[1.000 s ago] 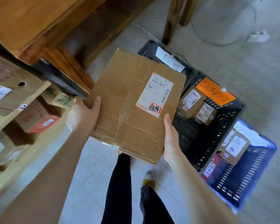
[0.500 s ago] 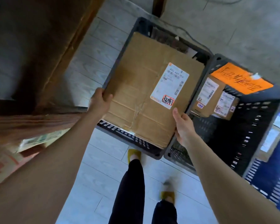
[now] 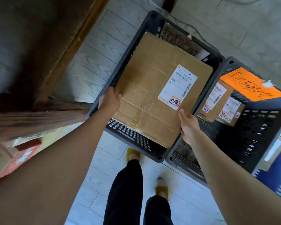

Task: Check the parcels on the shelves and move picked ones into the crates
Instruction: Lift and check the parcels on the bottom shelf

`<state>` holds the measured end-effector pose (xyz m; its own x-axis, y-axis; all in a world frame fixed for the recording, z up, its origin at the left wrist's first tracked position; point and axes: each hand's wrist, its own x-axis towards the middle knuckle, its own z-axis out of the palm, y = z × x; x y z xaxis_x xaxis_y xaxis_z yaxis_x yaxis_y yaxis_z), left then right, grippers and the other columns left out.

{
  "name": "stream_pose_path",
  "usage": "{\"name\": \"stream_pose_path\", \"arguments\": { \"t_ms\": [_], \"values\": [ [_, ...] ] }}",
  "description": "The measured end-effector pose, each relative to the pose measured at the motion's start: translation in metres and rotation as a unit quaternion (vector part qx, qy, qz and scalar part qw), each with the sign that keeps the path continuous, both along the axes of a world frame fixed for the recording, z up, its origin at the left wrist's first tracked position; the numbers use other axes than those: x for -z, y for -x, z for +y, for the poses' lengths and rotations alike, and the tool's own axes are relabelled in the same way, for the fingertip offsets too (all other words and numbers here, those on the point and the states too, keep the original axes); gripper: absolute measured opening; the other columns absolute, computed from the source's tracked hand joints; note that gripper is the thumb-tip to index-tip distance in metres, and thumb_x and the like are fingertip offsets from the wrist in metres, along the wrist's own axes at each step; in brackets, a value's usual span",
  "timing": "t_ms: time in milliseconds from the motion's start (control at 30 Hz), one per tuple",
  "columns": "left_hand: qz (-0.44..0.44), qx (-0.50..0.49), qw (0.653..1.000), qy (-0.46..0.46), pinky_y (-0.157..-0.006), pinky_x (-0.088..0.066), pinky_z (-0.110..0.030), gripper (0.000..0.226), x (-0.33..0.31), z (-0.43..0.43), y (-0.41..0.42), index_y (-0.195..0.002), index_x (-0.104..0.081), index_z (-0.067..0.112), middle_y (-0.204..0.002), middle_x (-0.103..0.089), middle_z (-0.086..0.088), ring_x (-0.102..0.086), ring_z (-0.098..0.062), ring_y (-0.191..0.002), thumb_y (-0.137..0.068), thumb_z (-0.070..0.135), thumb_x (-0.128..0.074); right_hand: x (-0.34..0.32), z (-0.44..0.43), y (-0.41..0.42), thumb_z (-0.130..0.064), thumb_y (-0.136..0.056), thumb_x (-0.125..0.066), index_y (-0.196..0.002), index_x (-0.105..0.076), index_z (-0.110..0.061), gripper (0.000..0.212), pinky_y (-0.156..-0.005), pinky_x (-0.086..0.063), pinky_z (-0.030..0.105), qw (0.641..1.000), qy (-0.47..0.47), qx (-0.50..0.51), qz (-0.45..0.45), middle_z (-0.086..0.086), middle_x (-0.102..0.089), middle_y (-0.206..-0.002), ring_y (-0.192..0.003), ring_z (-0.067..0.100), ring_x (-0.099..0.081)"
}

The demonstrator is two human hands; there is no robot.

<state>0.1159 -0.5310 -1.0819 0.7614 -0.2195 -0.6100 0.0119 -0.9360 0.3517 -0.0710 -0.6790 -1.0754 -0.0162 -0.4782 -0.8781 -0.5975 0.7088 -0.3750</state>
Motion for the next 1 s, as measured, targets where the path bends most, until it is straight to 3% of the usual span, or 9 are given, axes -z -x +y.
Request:
{"name": "stream_pose_path", "arguments": {
  "t_ms": [100,200,300,400,500,600,733,900,1000],
  "values": [
    [-0.018,-0.008,0.999,-0.026,-0.078,-0.039,-0.039,0.036,-0.015,-0.003,0.012,-0.125,-0.044,0.001,-0.124,-0.053,-0.026,-0.051,-0.041,-0.112,-0.096,0.023,-0.040,-0.011,0.003,-0.002,-0.025,-0.091,-0.053,-0.125,-0.049,-0.005,0.040,-0.080,-0.039,0.027,0.997,0.060,-0.032,0.037,0.004,-0.057,-0.110,-0.093,0.019,-0.052],
    [-0.035,-0.026,0.999,0.008,-0.077,-0.038,-0.037,0.042,-0.042,0.012,0.035,-0.128,-0.042,0.001,-0.126,-0.053,-0.025,-0.051,-0.041,-0.113,-0.096,0.029,-0.040,-0.038,0.017,-0.001,-0.018,-0.089,-0.052,-0.124,-0.050,-0.003,0.038,-0.070,-0.039,0.027,0.991,0.116,-0.067,0.024,0.004,-0.061,-0.107,-0.084,0.016,-0.051],
    [-0.028,-0.100,0.993,0.060,-0.076,-0.042,-0.040,0.044,-0.079,0.042,0.062,-0.128,-0.044,0.001,-0.120,-0.055,-0.027,-0.053,-0.042,-0.108,-0.095,0.031,-0.040,-0.077,0.042,-0.005,-0.025,-0.088,-0.058,-0.127,-0.047,-0.006,0.044,-0.083,-0.037,0.029,0.986,0.108,-0.122,-0.024,0.009,-0.052,-0.127,-0.099,0.019,-0.047],
    [-0.008,-0.212,0.964,0.157,-0.063,-0.043,-0.037,0.033,-0.127,0.073,0.097,-0.114,-0.050,0.000,-0.104,-0.058,-0.025,-0.060,-0.039,-0.089,-0.094,0.025,-0.043,-0.124,0.076,-0.004,-0.031,-0.087,-0.059,-0.122,-0.051,-0.012,0.041,-0.096,-0.035,0.032,0.973,0.081,-0.191,-0.097,0.007,-0.052,-0.127,-0.103,0.017,-0.046],
    [-0.026,-0.271,0.947,0.169,-0.077,-0.046,-0.037,0.039,-0.177,0.112,0.134,-0.120,-0.050,0.000,-0.127,-0.055,-0.020,-0.057,-0.034,-0.103,-0.094,0.029,-0.044,-0.169,0.116,0.000,-0.036,-0.083,-0.062,-0.111,-0.055,-0.018,0.034,-0.099,-0.041,0.034,0.951,0.075,-0.258,-0.151,0.002,-0.061,-0.115,-0.104,0.017,-0.055],
    [-0.040,-0.324,0.931,0.163,-0.077,-0.043,-0.037,0.044,-0.217,0.157,0.164,-0.121,-0.049,-0.003,-0.126,-0.054,-0.021,-0.055,-0.034,-0.105,-0.093,0.031,-0.044,-0.210,0.157,0.002,-0.034,-0.083,-0.063,-0.095,-0.061,-0.020,0.019,-0.094,-0.043,0.032,0.926,0.045,-0.312,-0.208,-0.001,-0.064,-0.099,-0.108,0.019,-0.057],
    [-0.063,-0.386,0.909,0.145,-0.057,-0.036,-0.029,0.043,-0.253,0.228,0.187,-0.121,-0.047,0.000,-0.127,-0.052,-0.022,-0.052,-0.036,-0.112,-0.093,0.032,-0.043,-0.244,0.221,0.000,-0.036,-0.088,-0.056,-0.084,-0.059,-0.023,0.014,-0.100,-0.040,0.036,0.883,0.019,-0.398,-0.247,-0.002,-0.061,-0.098,-0.108,0.018,-0.055],
    [-0.116,-0.460,0.867,0.149,-0.085,-0.042,-0.032,0.040,-0.283,0.320,0.205,-0.123,-0.050,0.005,-0.124,-0.056,-0.017,-0.051,-0.033,-0.114,-0.094,0.032,-0.043,-0.258,0.317,-0.008,-0.032,-0.089,-0.057,-0.114,-0.060,-0.011,0.033,-0.094,-0.039,0.033,0.853,0.013,-0.442,-0.276,0.008,-0.062,-0.117,-0.113,0.020,-0.055],
    [-0.146,-0.483,0.849,0.159,-0.069,-0.040,-0.026,0.030,-0.291,0.368,0.205,-0.113,-0.055,0.009,-0.097,-0.061,-0.007,-0.054,-0.030,-0.094,-0.094,0.029,-0.044,-0.259,0.371,-0.015,-0.033,-0.090,-0.056,-0.126,-0.052,-0.010,0.043,-0.097,-0.038,0.034,0.844,-0.007,-0.463,-0.271,0.008,-0.057,-0.126,-0.118,0.019,-0.052]
  ]
}}
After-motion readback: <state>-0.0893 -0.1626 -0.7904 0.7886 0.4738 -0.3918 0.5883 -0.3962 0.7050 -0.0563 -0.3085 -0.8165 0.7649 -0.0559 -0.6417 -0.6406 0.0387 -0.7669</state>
